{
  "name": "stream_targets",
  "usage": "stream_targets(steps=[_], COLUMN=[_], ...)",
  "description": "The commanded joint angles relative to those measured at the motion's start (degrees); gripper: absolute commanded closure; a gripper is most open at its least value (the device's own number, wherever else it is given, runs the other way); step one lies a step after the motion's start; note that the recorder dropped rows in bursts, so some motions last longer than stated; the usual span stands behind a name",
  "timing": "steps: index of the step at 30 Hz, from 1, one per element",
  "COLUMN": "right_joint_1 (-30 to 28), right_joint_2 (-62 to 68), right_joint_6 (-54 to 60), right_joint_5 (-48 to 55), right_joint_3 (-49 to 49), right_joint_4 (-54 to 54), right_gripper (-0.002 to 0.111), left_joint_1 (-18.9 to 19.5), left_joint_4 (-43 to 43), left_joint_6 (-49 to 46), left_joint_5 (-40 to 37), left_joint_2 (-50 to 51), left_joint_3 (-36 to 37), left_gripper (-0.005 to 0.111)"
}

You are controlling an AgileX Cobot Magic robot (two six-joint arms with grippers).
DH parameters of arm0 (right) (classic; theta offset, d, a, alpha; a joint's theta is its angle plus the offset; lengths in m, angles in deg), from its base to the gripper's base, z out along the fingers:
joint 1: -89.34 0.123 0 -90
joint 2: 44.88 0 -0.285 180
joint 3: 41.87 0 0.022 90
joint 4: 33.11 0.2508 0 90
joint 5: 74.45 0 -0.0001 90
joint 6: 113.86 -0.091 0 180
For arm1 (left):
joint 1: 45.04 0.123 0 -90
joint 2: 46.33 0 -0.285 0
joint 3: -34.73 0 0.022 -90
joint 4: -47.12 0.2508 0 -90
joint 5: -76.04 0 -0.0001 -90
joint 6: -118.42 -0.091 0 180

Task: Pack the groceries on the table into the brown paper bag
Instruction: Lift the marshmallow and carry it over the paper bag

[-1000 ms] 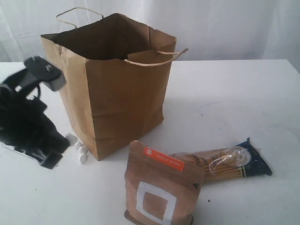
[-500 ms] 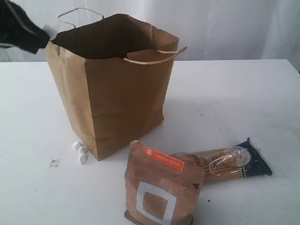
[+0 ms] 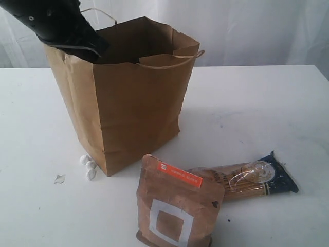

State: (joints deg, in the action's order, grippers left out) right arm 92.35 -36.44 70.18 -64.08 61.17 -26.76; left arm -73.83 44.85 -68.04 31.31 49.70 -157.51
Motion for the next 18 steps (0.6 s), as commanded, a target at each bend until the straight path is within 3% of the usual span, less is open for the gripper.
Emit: stream_targets(steps=[1, 4, 6, 8, 9, 12, 18], right_joint_1=[-0.18, -0.18, -0.18, -0.18, -0.18, -0.18, -0.18], right_joint_2=[-0.31, -0.31, -0.31, -0.31, -0.31, -0.31, -0.31], right_joint_6=[0.22, 0.22, 0.22, 0.22, 0.22, 0.22, 0.22], right_joint_5=[-0.80, -0.80, -0.80, -0.80, -0.80, -0.80, -0.80], right_joint_3=[-0.26, -0.26, -0.26, -0.26, -0.26, -0.26, -0.26], right_joint_4=[0.09, 0.09, 0.09, 0.09, 0.09, 0.09, 0.09], right_gripper=[0.094, 0.094, 0.094, 0.094, 0.094, 0.094, 0.094], left_joint_1=[0.16, 0.16, 0.16, 0.16, 0.16, 0.16, 0.16], left_joint_4=[-1.47, -2.11, -3.30, -3.30, -3.30, -3.30, -3.30], left_joint_6=[-0.05, 0.05, -1.14, -1.23, -1.23, -1.23, -1.23], left_joint_5=[-0.54, 0.48, 0.24, 0.24, 0.36, 0.87, 1.87], left_joint_2=[0.47, 0.47, 0.47, 0.47, 0.47, 0.47, -0.97], left_joint_3=[-0.49, -0.49, -0.49, -0.49, -0.49, -0.49, -0.63], left_gripper=[0.107, 0.107, 0.099, 0.079, 0.062, 0.043, 0.039])
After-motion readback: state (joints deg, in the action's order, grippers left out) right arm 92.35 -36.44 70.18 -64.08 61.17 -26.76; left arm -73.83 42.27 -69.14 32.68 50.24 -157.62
